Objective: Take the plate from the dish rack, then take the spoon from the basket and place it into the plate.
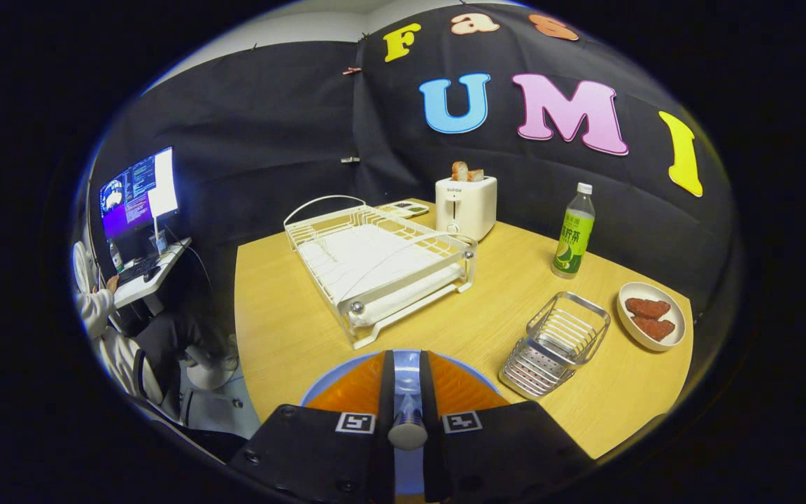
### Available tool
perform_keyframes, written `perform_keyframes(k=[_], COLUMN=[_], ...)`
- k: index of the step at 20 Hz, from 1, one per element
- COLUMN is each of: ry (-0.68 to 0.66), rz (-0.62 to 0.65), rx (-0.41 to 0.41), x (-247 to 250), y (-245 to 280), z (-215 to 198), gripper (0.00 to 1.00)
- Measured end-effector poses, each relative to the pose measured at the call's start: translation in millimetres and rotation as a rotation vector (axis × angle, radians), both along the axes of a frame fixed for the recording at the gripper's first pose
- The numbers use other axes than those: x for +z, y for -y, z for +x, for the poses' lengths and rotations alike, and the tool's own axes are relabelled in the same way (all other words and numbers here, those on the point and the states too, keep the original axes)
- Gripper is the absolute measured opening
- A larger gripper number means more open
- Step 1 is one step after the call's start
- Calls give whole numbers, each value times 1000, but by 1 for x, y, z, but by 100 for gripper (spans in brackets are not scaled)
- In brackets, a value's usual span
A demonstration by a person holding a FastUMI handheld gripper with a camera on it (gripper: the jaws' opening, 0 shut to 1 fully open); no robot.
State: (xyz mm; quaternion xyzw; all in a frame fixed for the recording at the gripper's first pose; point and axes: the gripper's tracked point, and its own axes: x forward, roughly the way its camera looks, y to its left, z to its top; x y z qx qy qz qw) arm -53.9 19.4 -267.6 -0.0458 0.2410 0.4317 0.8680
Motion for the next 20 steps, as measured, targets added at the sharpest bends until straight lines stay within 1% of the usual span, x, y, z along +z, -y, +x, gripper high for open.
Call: perform_keyframes(k=[6, 12, 14, 17, 18, 20], ry=[-81, -80, -71, 6, 40, 102], rz=[-63, -30, -17, -7, 1, 17], rx=[5, -42, -66, -127, -159, -255], x=[-31, -18, -10, 21, 36, 68], y=[19, 14, 14, 25, 30, 46], z=[-16, 1, 7, 21, 26, 38], gripper=[21, 23, 53, 97, 96, 96])
